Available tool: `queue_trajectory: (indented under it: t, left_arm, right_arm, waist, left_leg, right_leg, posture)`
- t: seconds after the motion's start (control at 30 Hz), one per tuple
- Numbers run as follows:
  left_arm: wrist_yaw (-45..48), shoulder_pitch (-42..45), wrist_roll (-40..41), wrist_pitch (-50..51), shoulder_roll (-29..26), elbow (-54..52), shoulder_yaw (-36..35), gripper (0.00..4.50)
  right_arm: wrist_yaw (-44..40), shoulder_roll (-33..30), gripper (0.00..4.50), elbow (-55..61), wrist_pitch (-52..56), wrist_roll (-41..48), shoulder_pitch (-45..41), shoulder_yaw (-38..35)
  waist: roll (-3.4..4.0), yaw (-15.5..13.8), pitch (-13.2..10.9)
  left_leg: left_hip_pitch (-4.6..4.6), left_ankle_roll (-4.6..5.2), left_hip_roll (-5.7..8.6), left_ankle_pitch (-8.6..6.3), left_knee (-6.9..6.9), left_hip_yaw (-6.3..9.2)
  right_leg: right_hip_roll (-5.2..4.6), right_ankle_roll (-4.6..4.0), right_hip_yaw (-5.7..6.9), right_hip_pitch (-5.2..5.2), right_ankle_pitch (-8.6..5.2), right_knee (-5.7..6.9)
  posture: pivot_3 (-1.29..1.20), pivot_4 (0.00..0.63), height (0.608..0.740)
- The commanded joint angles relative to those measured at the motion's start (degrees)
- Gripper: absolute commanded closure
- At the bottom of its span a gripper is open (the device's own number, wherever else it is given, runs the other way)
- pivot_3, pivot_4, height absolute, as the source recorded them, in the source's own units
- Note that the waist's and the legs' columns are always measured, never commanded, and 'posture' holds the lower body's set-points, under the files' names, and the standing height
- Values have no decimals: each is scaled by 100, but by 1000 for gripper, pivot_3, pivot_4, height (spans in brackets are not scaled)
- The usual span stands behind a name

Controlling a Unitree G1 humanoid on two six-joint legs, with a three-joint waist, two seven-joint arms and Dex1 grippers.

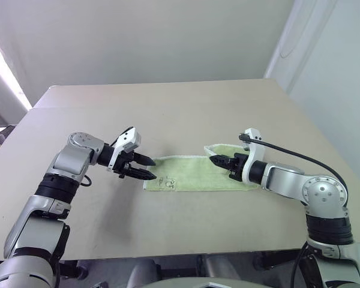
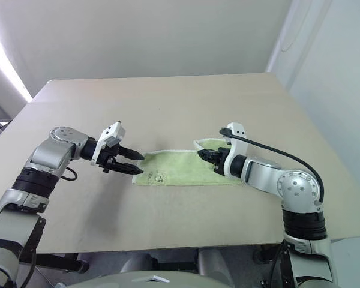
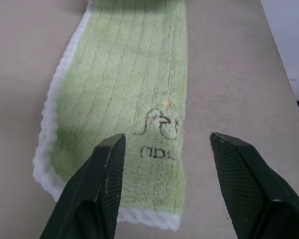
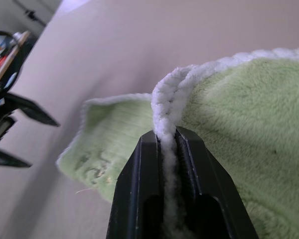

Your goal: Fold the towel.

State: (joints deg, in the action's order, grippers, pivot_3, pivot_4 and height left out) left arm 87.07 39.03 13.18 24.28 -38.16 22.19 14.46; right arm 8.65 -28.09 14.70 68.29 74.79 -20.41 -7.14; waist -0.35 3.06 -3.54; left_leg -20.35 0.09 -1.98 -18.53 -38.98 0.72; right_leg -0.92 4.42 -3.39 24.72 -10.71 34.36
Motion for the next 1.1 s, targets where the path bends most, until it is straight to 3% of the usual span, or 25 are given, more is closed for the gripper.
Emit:
queue_trajectory:
  t: [0.03, 0.23, 0.33, 0.5, 0.67, 0.73, 0.83, 0.93, 1.1]
  left_arm:
    - [7, 118, 67, 10, -67, -185, -147, 1656]
    - [-11, 118, 59, 11, -83, -200, -155, 1656]
    - [-25, 124, 51, 4, -90, -202, -159, 1656]
    - [-97, 88, 111, 140, -162, -223, -262, 1656]
    - [-136, -20, 156, 457, -337, -285, -375, 1656]
    - [-287, -53, 453, 1316, -447, -374, -625, 1656]
    - [-504, -3, 972, 2472, -515, -461, -1031, 1029]
    - [-795, 82, 1270, 3401, -532, -365, -1255, 44]
    - [-1467, 92, 1245, 4597, -501, -215, -989, 16]
  right_arm:
    - [-234, -87, 3096, 335, 43, -236, 11, 127]
    - [-585, -488, 969, 374, 177, -1119, 51, 577]
    - [-845, -403, 42, 417, -76, -1098, 24, 218]
    - [-1026, -226, 42, 542, -833, -1359, 139, -403]
    - [-1378, -264, 42, 740, -1496, -2317, 520, -30]
    - [-1368, -180, 42, 592, -1588, -2698, 646, 191]
    - [-1332, 74, 0, 520, -1675, -2921, 712, 205]
    - [-1270, 327, 0, 463, -1606, -2996, 666, 101]
    - [-1503, 422, 0, 540, -1158, -2680, 600, -20]
  waist:
    - [0, 0, 0]
    - [0, 5, 0]
    - [0, 8, 0]
    - [-1, -1, 0]
    - [-1, 8, 0]
    - [-1, 33, 0]
    - [-1, 77, 0]
    - [-2, 93, 0]
    - [-1, 95, 0]
  left_leg:
    - [0, 0, 0, 0, 0, 0]
    - [1, 0, 1, 0, -2, -2]
    - [1, 0, 1, 0, -1, -1]
    - [0, 0, 1, 0, -2, -1]
    - [0, 0, 0, 0, -1, -1]
    - [1, 0, 1, 0, -1, -2]
    - [2, 0, 1, 0, -5, -1]
    - [6, 0, 1, 0, -4, 1]
    - [10, 0, 2, 0, -5, 2]
  right_leg:
    - [0, 0, 0, 0, 0, 0]
    - [0, 0, -3, 0, 0, 1]
    - [2, 0, -3, 1, 0, 2]
    - [4, 1, -5, 1, 0, 1]
    - [4, 1, -5, 2, 0, 1]
    - [4, 1, -8, 2, 0, 2]
    - [4, 1, -9, 3, 0, 9]
    - [5, 1, -10, 2, 0, 14]
    - [6, 1, -11, 2, -1, 21]
  posture:
    - [0, 0, 712]
    - [0, 0, 712]
    - [0, 0, 712]
    - [0, 0, 712]
    - [0, 0, 712]
    - [0, 0, 712]
    - [0, 0, 712]
    - [0, 0, 712]
    - [0, 0, 712]
